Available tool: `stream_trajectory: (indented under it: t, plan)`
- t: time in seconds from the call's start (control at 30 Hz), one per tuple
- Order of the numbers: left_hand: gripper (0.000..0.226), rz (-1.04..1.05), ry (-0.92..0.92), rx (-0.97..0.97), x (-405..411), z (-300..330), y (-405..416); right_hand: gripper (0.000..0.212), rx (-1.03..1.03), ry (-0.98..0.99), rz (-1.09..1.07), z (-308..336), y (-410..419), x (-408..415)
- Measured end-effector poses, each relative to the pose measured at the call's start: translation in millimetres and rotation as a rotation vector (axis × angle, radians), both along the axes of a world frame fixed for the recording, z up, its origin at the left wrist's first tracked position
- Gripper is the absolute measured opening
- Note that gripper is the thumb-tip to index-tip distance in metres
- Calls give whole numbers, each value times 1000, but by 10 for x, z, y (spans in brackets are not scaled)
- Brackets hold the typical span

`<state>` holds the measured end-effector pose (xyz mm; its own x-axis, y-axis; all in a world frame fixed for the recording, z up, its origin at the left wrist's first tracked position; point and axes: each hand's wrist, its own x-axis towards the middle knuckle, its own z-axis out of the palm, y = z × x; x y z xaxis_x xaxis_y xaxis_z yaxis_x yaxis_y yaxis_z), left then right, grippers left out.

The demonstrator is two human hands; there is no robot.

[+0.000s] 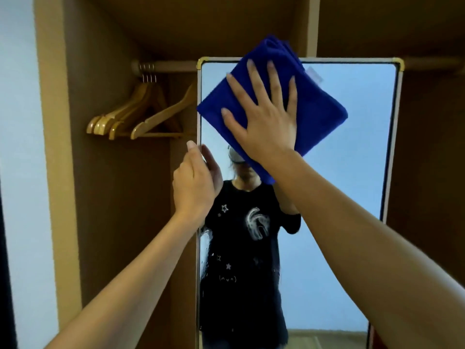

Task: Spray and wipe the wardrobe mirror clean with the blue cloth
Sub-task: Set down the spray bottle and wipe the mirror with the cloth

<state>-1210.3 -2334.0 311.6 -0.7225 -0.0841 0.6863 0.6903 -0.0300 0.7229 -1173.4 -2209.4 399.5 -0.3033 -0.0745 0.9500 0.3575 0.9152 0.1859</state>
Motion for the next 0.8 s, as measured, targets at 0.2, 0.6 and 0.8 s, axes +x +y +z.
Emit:
stream_trajectory:
  t: [0.2,0.6,0.8]
  plan:
    - [63,-209,-199,160,57,128,-116,60,136,-128,44,-592,-159,-46]
    - [62,-152,-221,140,-23,113,-143,52,232,-208,93,-1360,-21,39]
    - [59,-160,-190,91,-26,121,-187,67,126,-64,133,-469,-89,0]
